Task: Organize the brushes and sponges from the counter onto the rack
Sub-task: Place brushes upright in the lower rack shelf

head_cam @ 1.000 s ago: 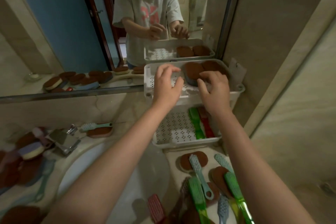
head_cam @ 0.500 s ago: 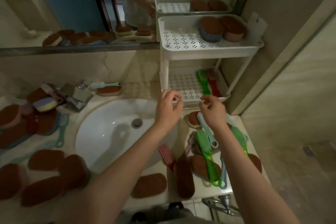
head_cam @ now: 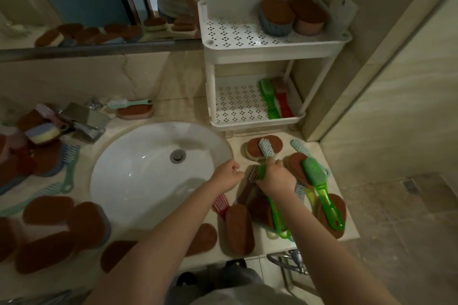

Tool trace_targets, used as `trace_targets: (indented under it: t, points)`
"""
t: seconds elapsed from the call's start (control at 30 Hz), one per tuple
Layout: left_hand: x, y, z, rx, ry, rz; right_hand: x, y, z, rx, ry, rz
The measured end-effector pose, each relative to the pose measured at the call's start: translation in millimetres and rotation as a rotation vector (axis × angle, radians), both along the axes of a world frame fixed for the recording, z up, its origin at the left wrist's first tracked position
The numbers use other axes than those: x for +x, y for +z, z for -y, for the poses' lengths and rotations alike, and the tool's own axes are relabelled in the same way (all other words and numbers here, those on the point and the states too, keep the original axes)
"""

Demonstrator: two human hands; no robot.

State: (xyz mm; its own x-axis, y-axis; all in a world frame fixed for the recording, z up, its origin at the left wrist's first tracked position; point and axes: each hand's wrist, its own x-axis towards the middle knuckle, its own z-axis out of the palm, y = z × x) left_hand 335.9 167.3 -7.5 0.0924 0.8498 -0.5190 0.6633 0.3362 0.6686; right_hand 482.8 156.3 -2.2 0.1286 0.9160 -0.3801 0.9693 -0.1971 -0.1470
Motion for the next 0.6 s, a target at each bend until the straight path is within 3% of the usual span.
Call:
trace_targets:
  t: [0.23,0.33,0.5,0.6]
  points:
    - [-5,9,-3,0.002,0.07,0.043,-4,10,-3,0.017,-0.026,-0.099]
    - [-5,20,-4,-0.024,0.09,0.132,-4,22,-11,0.057,-0.097,-0.264]
    - [0,31,2,-0.194,-0.095,0.268,-7,47,-37,0.046,-0.285,-0.583]
    - [9,33,5,-0.116,-0.136,0.264,-11,51,-46,0.076,-0.394,-0.764]
